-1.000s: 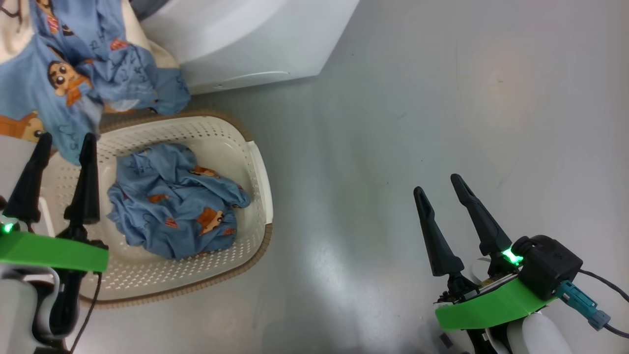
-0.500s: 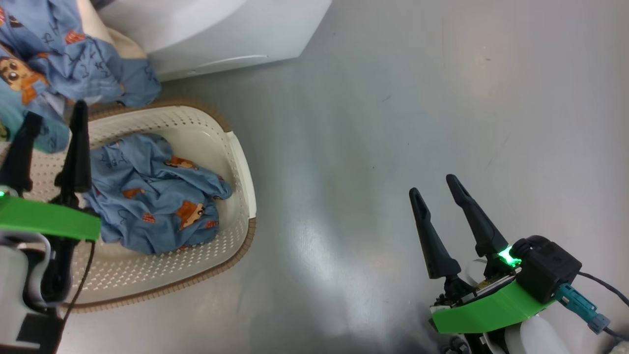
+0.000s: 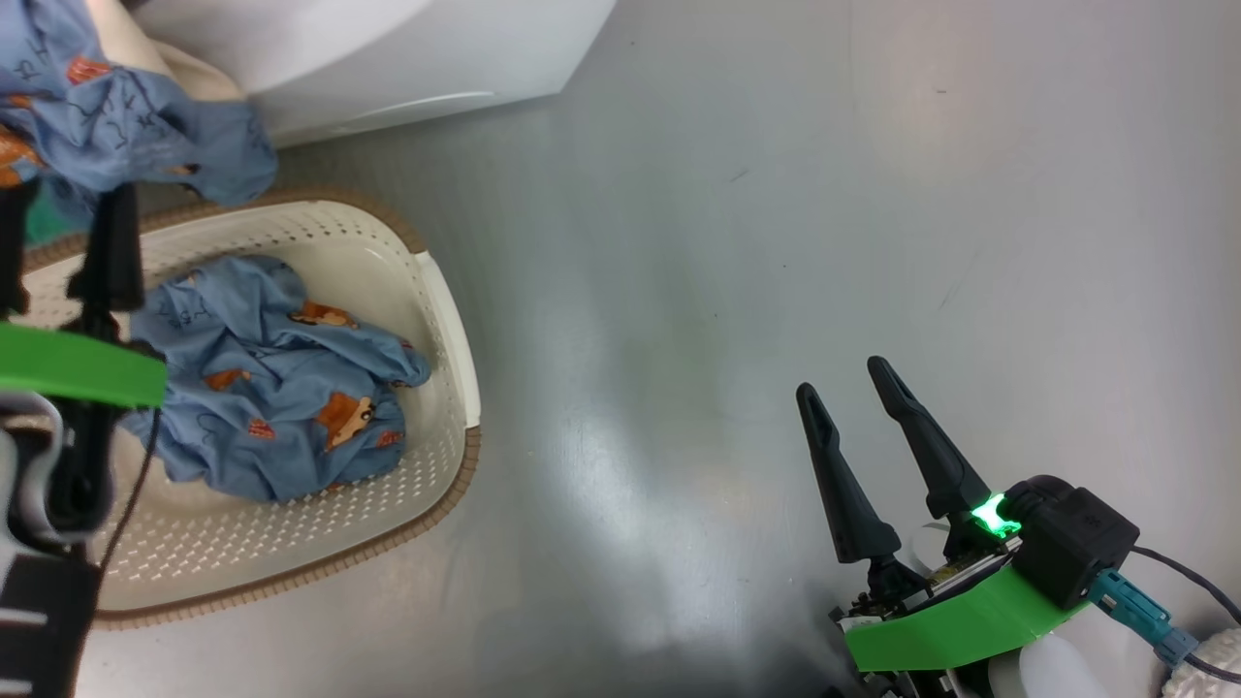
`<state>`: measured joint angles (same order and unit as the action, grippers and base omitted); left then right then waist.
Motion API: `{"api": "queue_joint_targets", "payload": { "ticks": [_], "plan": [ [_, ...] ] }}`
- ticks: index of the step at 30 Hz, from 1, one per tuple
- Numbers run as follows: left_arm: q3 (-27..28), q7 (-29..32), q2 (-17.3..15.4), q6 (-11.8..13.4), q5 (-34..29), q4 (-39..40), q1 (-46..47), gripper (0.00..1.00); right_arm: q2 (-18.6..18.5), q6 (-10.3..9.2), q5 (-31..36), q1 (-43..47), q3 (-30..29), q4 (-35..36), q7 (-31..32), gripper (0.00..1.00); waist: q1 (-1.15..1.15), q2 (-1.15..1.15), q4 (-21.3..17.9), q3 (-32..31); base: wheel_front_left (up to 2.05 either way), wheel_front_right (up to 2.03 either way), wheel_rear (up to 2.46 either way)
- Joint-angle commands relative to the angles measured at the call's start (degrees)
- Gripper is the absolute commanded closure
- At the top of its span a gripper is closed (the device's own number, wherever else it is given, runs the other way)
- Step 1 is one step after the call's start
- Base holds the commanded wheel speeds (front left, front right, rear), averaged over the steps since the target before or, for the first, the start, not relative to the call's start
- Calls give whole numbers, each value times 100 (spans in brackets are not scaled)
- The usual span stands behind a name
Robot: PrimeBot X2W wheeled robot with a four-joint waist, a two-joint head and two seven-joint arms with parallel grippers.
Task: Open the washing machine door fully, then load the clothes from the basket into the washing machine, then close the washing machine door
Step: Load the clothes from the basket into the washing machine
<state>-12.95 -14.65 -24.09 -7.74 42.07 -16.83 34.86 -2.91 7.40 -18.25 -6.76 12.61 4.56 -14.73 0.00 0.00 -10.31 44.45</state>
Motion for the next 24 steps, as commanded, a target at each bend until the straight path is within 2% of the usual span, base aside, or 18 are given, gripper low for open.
{"api": "queue_joint_targets", "payload": {
  "ticks": [1,5,6,7,9,16,24],
  "plan": [
    [176,-35,-261,25,94,9,159,0,3,9,-59,250,172,112,-27,0,0,0,-44,31,0,0,0],
    [240,-35,-233,25,276,-141,380,2,3,9,-84,293,181,91,-27,0,0,0,-75,31,0,0,0],
    [265,-35,-220,25,336,-182,416,50,3,9,-87,298,179,86,-27,0,0,0,-78,23,0,0,0],
    [288,-35,-220,25,377,-206,451,62,3,9,-99,298,172,86,-27,0,0,0,-80,16,0,0,0],
    [340,-35,-229,25,429,-201,488,100,3,9,-108,294,161,85,-27,0,0,0,-72,-5,0,0,0],
    [349,-35,-296,25,472,30,435,100,3,9,-98,258,76,45,-27,0,0,0,41,-69,0,0,0],
    [543,-35,-299,25,66,755,35,100,3,9,-99,144,-52,-83,-27,0,0,0,292,-308,0,0,0]
  ]
}}
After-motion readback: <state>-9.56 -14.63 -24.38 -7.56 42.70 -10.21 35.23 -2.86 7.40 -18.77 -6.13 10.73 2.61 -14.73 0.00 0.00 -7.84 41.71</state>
